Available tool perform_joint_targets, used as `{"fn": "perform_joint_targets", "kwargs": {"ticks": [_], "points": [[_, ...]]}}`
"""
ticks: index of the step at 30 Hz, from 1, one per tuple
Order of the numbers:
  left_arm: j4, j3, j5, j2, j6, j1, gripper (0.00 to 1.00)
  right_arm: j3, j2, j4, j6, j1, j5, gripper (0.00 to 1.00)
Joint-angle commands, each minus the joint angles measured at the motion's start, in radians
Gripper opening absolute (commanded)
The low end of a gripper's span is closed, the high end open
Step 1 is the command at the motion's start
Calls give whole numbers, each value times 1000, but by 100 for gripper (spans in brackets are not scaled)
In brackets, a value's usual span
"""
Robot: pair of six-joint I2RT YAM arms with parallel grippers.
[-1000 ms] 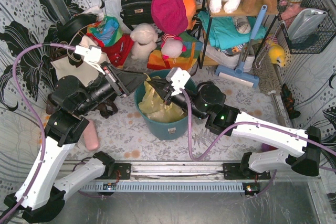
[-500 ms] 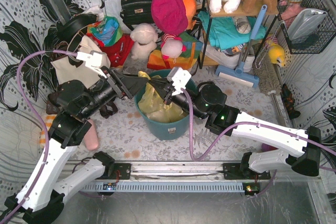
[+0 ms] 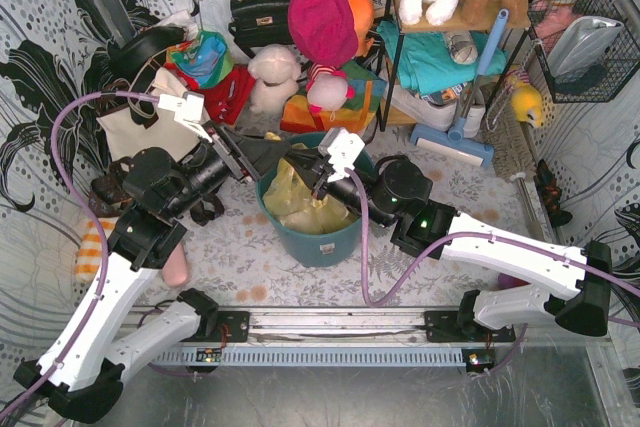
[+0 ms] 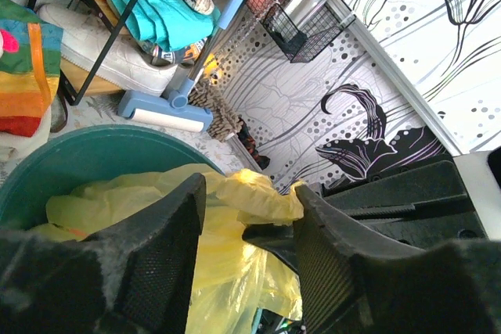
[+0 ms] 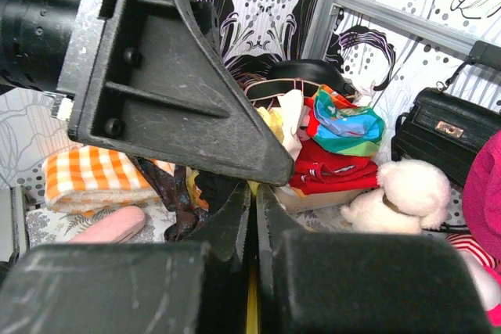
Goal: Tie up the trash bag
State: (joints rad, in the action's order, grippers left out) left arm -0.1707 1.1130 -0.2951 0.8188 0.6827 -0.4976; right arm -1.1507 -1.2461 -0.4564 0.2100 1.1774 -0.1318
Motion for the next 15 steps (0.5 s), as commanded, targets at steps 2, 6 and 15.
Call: {"fn": "perform_joint_targets", "kwargs": {"ticks": [2, 6, 15], "points": [[77, 15, -21, 15, -1, -3, 50, 0, 17, -69, -14, -1, 18, 0], [86, 9, -22, 22, -1, -4, 40, -1, 14, -71, -15, -1, 19, 0], [108, 13, -38, 29, -2, -4, 0, -3, 28, -52, -32, -1, 12, 1]]}}
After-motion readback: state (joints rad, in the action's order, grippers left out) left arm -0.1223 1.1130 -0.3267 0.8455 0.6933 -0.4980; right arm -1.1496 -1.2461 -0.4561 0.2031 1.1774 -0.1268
